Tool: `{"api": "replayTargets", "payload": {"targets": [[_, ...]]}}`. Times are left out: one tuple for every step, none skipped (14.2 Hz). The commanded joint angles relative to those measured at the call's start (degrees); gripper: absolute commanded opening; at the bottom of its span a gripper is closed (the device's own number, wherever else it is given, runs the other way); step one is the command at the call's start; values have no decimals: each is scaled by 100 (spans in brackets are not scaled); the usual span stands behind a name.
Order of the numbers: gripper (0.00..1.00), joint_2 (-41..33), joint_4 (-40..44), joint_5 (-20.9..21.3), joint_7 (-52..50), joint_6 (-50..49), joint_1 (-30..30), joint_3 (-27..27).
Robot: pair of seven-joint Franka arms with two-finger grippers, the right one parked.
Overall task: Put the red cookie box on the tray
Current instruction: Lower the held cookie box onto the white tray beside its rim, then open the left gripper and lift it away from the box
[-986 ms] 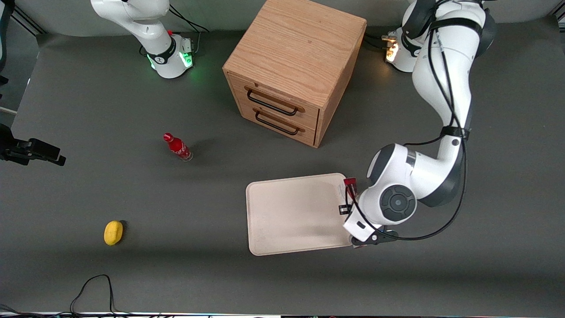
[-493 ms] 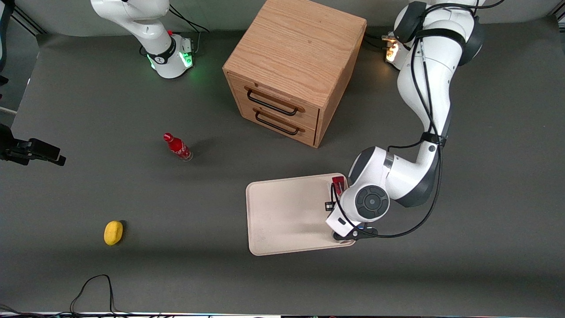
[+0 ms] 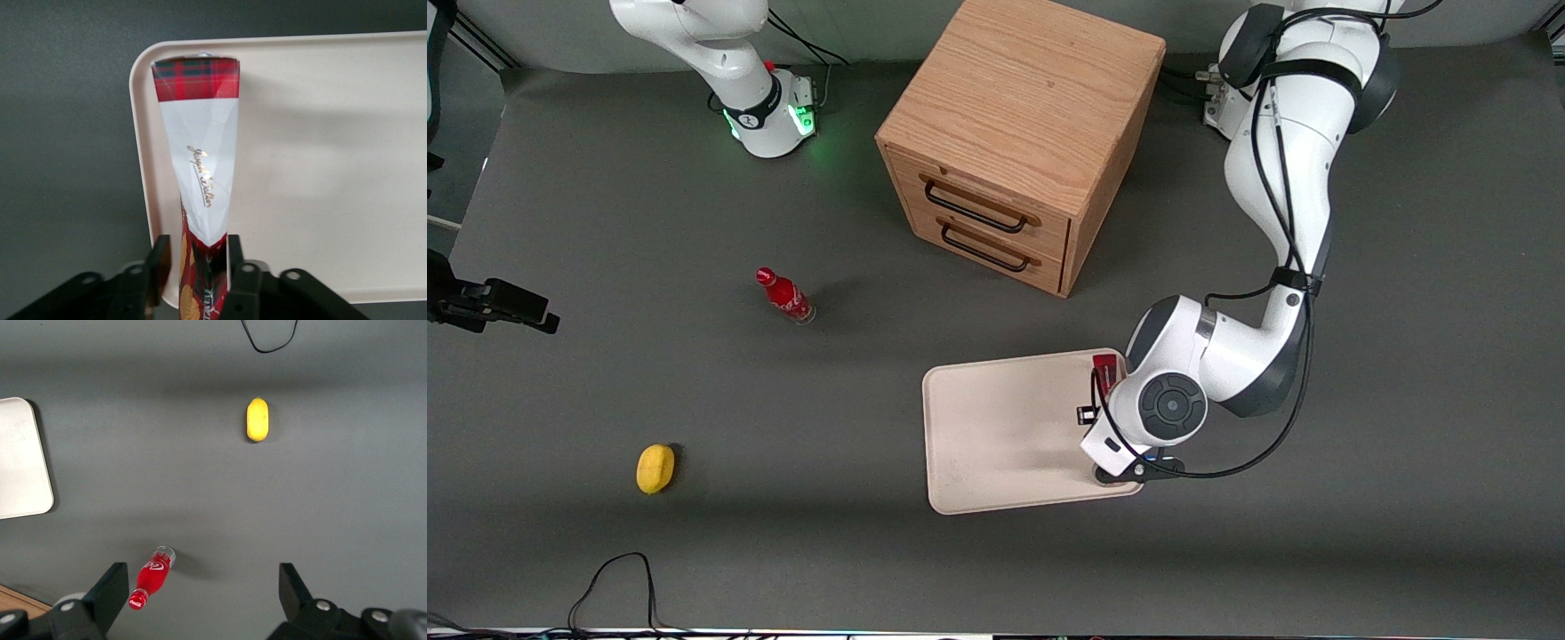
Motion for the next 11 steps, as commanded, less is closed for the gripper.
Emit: {"api": "replayTargets", "payload": {"targets": [[100, -85, 82, 12, -59, -106, -35, 91], [100, -155, 82, 21, -59, -158, -26, 109], [100, -234, 100, 29, -59, -324, -8, 126], [100, -330, 126, 29, -33, -517, 105, 127], [100, -505, 91, 29, 37, -719, 272, 127], [100, -742, 74, 38, 125, -930, 508, 109], [100, -945, 74, 30, 378, -1185, 693, 92], [100, -1147, 74, 21, 615, -1509, 852, 91], [100, -1366, 65, 29, 722, -1765, 1019, 100], [100, -1630, -48, 38, 819, -1933, 1186, 100], [100, -1971, -337, 47, 985, -1995, 1344, 109]]}}
